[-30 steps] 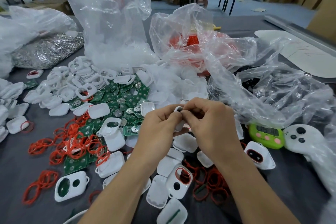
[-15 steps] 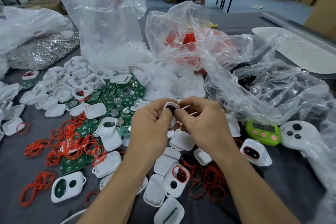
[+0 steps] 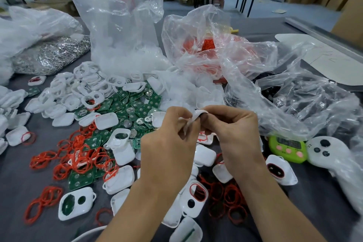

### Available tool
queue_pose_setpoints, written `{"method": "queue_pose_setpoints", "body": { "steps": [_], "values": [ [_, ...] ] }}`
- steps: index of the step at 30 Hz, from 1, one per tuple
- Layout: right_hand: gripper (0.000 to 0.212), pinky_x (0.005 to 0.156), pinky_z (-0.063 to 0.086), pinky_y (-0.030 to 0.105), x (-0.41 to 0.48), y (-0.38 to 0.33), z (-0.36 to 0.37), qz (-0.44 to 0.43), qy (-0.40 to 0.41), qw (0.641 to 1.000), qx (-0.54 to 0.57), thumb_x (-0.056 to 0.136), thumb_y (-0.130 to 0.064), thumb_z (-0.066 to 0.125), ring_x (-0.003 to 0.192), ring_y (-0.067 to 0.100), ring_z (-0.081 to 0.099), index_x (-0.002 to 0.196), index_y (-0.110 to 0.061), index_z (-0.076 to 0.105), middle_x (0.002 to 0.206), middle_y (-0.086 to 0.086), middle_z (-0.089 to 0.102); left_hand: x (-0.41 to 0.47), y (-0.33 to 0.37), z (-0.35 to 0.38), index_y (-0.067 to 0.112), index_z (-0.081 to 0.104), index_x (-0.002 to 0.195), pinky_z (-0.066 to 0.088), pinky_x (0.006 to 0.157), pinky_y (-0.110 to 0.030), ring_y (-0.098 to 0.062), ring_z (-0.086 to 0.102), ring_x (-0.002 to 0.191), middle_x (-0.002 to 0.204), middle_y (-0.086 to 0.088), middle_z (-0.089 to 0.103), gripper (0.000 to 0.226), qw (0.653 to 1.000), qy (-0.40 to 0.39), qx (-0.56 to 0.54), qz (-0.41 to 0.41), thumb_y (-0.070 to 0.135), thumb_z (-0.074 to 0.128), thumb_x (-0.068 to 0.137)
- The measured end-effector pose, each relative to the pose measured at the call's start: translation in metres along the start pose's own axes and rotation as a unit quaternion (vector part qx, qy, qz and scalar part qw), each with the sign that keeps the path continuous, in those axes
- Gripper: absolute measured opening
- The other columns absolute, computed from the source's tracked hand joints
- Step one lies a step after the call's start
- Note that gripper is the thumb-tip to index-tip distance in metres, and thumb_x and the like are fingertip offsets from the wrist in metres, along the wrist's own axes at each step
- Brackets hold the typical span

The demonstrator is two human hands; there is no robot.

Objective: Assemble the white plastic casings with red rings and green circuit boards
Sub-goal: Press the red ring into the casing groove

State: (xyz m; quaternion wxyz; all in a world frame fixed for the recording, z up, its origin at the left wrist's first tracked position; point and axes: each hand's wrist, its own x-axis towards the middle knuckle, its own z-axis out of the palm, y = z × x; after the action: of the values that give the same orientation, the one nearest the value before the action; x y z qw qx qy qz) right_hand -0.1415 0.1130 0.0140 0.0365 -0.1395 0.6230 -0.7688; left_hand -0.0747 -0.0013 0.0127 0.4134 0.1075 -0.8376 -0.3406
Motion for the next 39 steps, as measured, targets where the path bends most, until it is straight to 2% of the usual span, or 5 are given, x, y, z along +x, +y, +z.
{"method": "queue_pose_setpoints", "body": {
  "steps": [5,25,30,33,39],
  "values": [
    [0.013,0.070,0.061,0.028,0.001,0.002,0.001,0.092,-0.094,0.964,0.233,0.061,-0.014,0.080,0.068,0.020,0.073,0.074,-0.013,0.082,0.073,0.009,0.076,-0.002,0.001,-0.005,0.024,0.074,0.083,0.044,0.050,-0.027,-0.010,0.059,0.050,0.059,0.009,0.067,0.022,0.969,0.127,0.082,0.195,0.044,0.077,0.092],
    [0.019,0.071,0.061,0.026,0.007,0.000,-0.002,0.093,-0.219,0.925,0.295,0.062,-0.016,0.095,0.072,0.016,0.074,0.074,-0.013,0.082,0.080,0.005,0.076,-0.005,0.010,-0.010,0.022,0.074,0.071,0.038,0.055,-0.024,-0.008,0.053,0.064,0.060,0.014,0.064,0.028,0.959,0.147,0.074,0.230,0.045,0.085,0.083],
    [0.020,0.066,0.060,0.029,0.004,0.005,0.005,0.053,-0.078,0.995,0.030,0.079,0.007,0.077,0.067,0.021,0.073,0.078,-0.012,0.082,0.074,0.009,0.077,-0.001,-0.006,-0.002,0.039,0.064,0.091,0.041,0.059,-0.015,-0.008,0.062,0.069,0.060,0.020,0.065,0.008,0.999,-0.034,0.022,-0.012,0.037,0.071,0.088],
    [0.022,0.069,0.063,0.036,0.002,0.010,0.011,0.000,-0.009,0.990,-0.138,0.082,0.003,0.074,0.070,0.021,0.076,0.081,-0.017,0.083,0.074,0.003,0.078,0.004,-0.018,-0.001,0.043,0.063,0.089,0.045,0.050,-0.024,-0.009,0.063,0.056,0.061,0.018,0.068,0.016,0.976,-0.145,-0.067,-0.150,0.028,0.068,0.085],
    [0.015,0.061,0.055,0.022,0.003,0.010,0.009,0.063,-0.018,0.988,-0.140,0.085,-0.012,0.079,0.058,0.012,0.068,0.092,-0.024,0.082,0.071,0.001,0.077,0.030,-0.029,-0.008,0.028,0.080,0.073,0.053,0.046,-0.025,-0.011,0.057,0.046,0.056,0.002,0.066,0.021,0.899,-0.065,-0.280,-0.331,0.011,0.076,0.086]
  ]
}}
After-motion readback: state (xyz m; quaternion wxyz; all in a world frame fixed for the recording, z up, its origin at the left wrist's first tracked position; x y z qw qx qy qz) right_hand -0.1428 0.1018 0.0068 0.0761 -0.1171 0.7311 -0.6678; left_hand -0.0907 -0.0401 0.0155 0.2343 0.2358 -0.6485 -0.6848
